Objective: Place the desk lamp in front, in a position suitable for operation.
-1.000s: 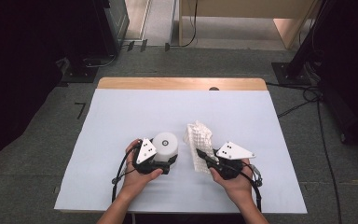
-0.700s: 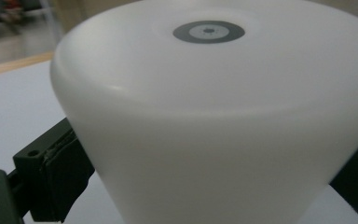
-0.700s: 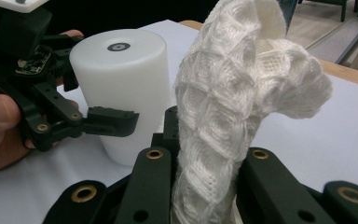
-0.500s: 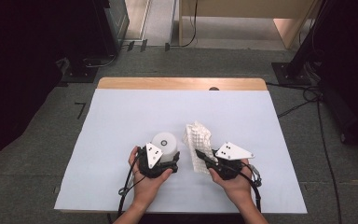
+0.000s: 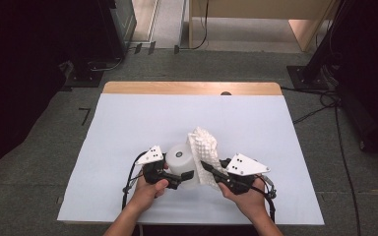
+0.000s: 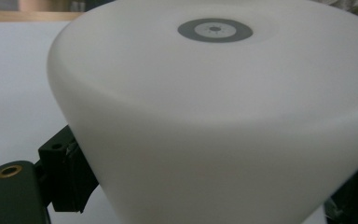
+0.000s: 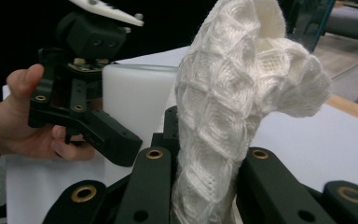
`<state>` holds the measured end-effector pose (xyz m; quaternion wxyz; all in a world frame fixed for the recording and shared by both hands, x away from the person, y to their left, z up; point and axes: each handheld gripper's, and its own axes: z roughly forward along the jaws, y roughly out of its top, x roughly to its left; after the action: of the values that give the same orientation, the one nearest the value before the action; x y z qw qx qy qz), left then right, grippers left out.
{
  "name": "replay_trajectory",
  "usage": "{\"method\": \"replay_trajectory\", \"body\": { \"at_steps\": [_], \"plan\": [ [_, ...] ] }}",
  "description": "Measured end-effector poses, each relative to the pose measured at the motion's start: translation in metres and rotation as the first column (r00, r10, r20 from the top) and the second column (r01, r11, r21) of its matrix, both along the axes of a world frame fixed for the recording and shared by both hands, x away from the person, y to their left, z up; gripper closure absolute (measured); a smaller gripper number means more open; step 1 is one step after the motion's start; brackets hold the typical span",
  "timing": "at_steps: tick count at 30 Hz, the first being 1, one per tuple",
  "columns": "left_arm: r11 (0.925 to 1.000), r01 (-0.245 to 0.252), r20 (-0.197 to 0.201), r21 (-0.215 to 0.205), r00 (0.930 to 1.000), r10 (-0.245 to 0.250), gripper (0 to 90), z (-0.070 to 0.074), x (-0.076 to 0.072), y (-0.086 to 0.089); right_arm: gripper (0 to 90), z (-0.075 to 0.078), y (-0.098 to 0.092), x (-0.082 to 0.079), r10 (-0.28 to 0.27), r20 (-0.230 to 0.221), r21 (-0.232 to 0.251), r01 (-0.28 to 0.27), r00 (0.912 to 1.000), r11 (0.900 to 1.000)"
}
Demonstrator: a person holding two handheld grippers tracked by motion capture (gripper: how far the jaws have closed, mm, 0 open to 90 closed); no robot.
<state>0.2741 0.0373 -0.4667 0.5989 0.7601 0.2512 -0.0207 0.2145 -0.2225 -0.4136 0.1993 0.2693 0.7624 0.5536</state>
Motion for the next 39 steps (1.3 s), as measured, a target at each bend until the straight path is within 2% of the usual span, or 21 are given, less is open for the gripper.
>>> {"method": "replay_trajectory", "body": {
  "at_steps": [3,5,7,11,13,16,19,22,26,28,32,34,36,39],
  "plan": [
    [0.9988,0.029,-0.030,-0.040,0.9991,-0.031,8.3,0.001,0.001,0.002,78.9,0.001,0.005,-0.003,0.019,0.005,-0.036,-0.019,0.9998,0.999],
    [0.9969,0.019,-0.052,-0.076,0.9984,-0.023,8.3,0.003,0.004,0.006,79.0,-0.001,0.007,-0.002,0.035,-0.010,-0.054,-0.036,0.9993,0.998],
    [0.9932,0.005,-0.071,-0.116,0.9974,-0.014,8.3,0.004,0.007,0.013,78.9,-0.004,0.009,0.000,0.055,-0.047,-0.071,-0.058,0.9974,0.996],
    [0.9893,-0.012,-0.094,-0.145,0.9956,-0.002,8.3,0.005,0.011,0.021,78.9,-0.010,0.013,0.002,0.072,-0.084,-0.107,-0.081,0.9939,0.991],
    [0.9904,0.002,-0.110,-0.138,0.9938,-0.017,8.3,0.004,0.012,0.020,78.9,-0.010,0.014,0.002,0.068,-0.075,-0.103,-0.076,0.9949,0.992],
    [0.9949,0.021,-0.114,-0.098,0.9930,-0.033,8.3,0.001,0.010,0.011,78.9,-0.004,0.012,0.000,0.049,-0.040,-0.067,-0.052,0.9980,0.996],
    [0.9944,0.038,-0.114,-0.098,0.9922,-0.049,8.3,0.001,0.008,0.007,78.9,0.000,0.011,-0.003,0.046,-0.015,-0.054,-0.046,0.9988,0.997],
    [0.9924,0.024,-0.115,-0.121,0.9926,-0.038,8.3,0.004,0.010,0.013,78.9,-0.003,0.011,-0.002,0.057,-0.031,-0.075,-0.059,0.9979,0.995],
    [0.9891,0.002,-0.126,-0.147,0.9918,-0.021,8.3,0.005,0.013,0.020,78.9,-0.014,0.012,0.004,0.062,-0.087,-0.114,-0.072,0.9942,0.991],
    [0.9902,0.010,-0.124,-0.139,0.9919,-0.028,8.3,0.005,0.012,0.019,78.9,-0.014,0.012,0.004,0.055,-0.087,-0.105,-0.064,0.9947,0.992],
    [0.9949,0.043,-0.110,-0.091,0.9925,-0.053,8.3,0.002,0.008,0.008,78.8,-0.006,0.011,0.002,0.041,-0.041,-0.067,-0.044,0.9983,0.997],
    [0.9950,0.051,-0.107,-0.086,0.9925,-0.060,8.3,0.002,0.007,0.005,78.8,-0.002,0.009,0.000,0.032,-0.020,-0.047,-0.033,0.9993,0.998],
    [0.9948,0.043,-0.106,-0.092,0.9930,-0.052,8.3,0.003,0.008,0.007,78.7,-0.002,0.009,-0.001,0.042,-0.023,-0.049,-0.043,0.9988,0.998],
    [0.9934,0.020,-0.108,-0.113,0.9937,-0.032,8.3,0.006,0.011,0.016,78.7,-0.010,0.011,0.002,0.057,-0.060,-0.078,-0.062,0.9966,0.995]
  ]
}}
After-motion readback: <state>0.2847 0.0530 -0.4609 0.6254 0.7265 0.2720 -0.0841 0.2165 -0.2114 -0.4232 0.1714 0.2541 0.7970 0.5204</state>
